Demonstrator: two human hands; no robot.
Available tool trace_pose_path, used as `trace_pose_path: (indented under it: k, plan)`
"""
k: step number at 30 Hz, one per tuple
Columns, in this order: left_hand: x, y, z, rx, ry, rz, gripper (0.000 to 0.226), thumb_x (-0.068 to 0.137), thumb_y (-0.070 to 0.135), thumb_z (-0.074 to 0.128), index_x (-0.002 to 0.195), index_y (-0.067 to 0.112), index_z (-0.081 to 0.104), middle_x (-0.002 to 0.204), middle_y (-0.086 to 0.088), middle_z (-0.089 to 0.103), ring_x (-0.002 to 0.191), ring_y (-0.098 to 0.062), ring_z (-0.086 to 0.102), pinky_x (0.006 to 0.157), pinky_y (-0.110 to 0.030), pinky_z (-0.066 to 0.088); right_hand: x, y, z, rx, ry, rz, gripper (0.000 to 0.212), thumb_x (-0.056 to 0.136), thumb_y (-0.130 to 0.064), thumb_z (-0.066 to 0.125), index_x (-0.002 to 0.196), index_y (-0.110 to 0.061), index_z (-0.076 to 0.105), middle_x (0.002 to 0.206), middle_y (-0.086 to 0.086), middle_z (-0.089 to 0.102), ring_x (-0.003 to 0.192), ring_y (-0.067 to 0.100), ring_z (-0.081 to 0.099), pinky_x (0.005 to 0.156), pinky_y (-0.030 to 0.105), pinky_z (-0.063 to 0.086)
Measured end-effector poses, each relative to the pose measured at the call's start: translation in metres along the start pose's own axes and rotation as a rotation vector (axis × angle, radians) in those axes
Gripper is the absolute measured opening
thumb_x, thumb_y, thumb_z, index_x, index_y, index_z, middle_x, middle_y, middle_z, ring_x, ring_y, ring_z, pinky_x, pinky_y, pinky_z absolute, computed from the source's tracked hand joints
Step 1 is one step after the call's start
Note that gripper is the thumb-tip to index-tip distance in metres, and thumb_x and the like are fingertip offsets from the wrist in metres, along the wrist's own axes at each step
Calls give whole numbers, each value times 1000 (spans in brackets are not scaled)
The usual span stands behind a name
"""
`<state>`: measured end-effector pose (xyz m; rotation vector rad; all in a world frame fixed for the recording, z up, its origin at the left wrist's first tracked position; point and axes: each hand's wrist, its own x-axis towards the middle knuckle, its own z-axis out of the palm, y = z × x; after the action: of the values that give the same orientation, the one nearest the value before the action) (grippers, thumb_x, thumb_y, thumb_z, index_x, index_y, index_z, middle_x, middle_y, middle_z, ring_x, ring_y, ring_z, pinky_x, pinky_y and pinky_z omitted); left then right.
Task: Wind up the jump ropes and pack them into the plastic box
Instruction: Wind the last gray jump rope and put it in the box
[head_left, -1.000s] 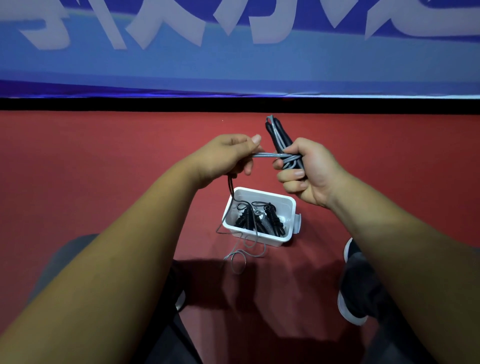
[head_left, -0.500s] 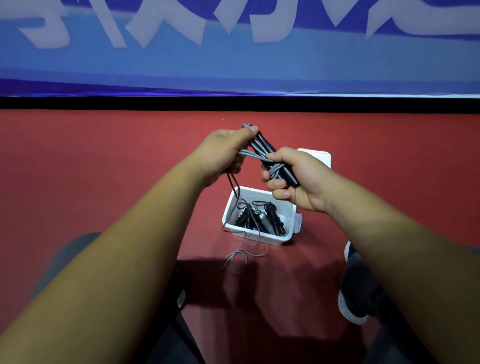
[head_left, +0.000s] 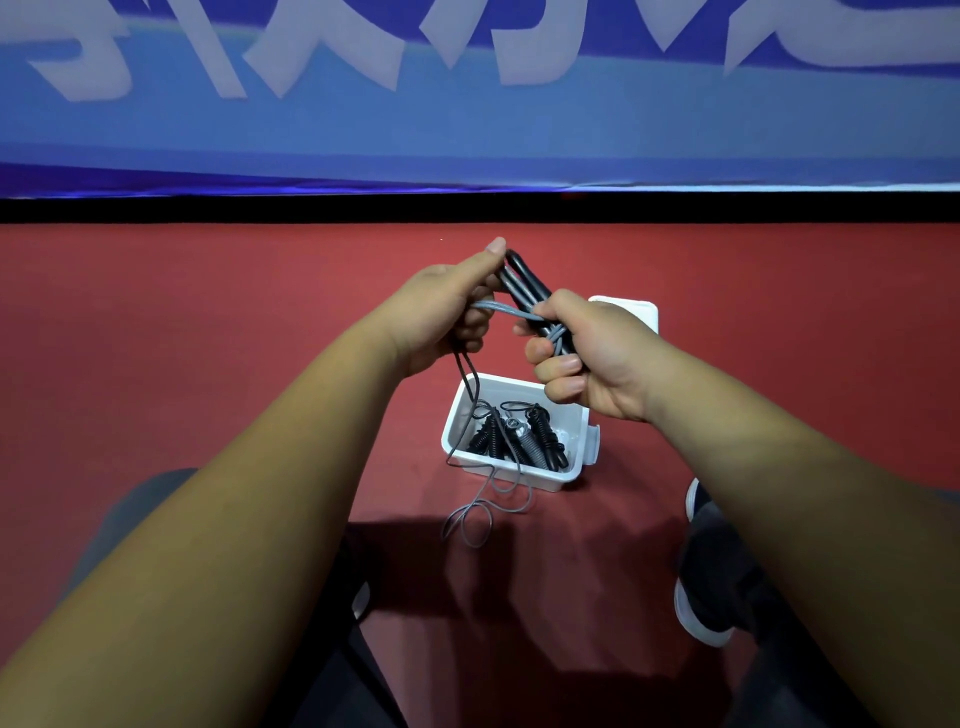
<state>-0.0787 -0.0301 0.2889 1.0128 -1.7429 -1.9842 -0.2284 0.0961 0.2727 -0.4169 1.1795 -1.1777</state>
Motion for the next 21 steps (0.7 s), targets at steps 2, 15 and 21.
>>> trace_pose_path:
  k: [2, 15, 21]
  plan:
    - [3, -2, -5, 27, -36, -22, 61, 95, 70, 57, 105, 13, 74, 65, 0, 42, 56, -17, 34, 60, -30, 38, 2, -3, -5, 25, 49, -14, 21, 101, -28, 52, 103, -8, 59, 69, -1, 45, 49, 7, 22, 38, 21, 19]
    - [0, -4, -18, 229, -310, 70, 22, 101, 3, 62, 122, 7, 64, 92, -6, 72, 73, -14, 61, 71, -25, 51, 4, -20, -22, 173, 86, -60, 28, 101, -46, 61, 100, -20, 51, 67, -4, 41, 47, 5, 20, 35, 18, 17]
    - [-6, -2, -16, 451, -306, 54, 10, 101, 3, 63, 108, 6, 70, 87, -4, 70, 72, -10, 62, 70, -24, 53, 4, -18, -18, 173, 82, -64, 25, 101, -39, 67, 105, -18, 54, 66, -4, 41, 46, 4, 21, 34, 18, 17]
